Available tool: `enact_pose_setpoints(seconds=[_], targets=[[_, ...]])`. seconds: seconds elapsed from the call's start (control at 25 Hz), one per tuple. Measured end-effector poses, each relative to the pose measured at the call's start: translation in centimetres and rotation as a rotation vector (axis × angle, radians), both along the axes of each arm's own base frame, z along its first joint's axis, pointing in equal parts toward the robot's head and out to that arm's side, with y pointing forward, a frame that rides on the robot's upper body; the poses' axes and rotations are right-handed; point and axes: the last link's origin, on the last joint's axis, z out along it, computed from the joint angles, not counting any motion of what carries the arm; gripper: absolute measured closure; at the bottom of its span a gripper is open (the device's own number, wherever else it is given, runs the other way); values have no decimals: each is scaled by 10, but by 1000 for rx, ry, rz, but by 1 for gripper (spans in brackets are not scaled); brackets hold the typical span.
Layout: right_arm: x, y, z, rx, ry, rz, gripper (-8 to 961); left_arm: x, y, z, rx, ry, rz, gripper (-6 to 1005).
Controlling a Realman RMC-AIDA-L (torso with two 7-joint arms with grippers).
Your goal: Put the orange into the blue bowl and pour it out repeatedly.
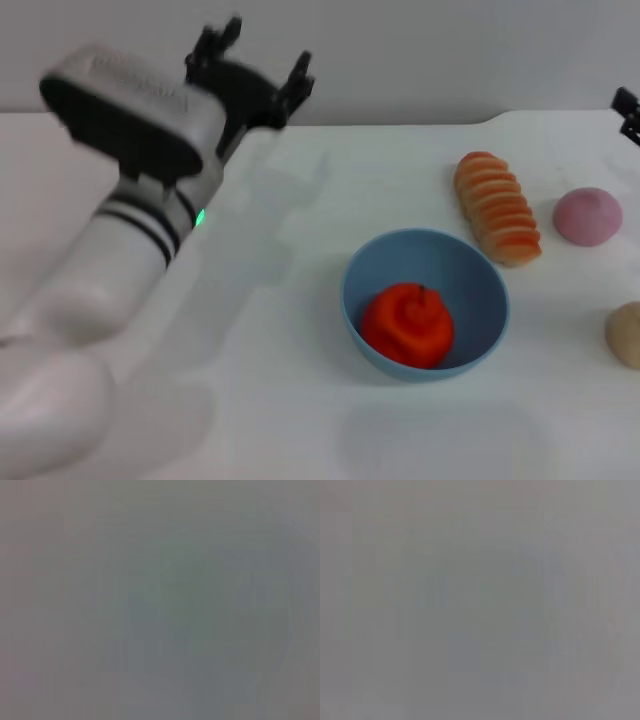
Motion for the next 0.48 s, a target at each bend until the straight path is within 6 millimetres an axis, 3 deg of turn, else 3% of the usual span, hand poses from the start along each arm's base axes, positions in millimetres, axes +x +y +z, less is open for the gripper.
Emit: enact_pose_setpoints(seconds=[0.2,0.48], targets=[[20,-14,-9,176,35,-91,266,-30,-30,-12,63,-63,-4,207],[44,-36,-18,357,136,-266,265,-56,-48,-16,74,-104,79,206]])
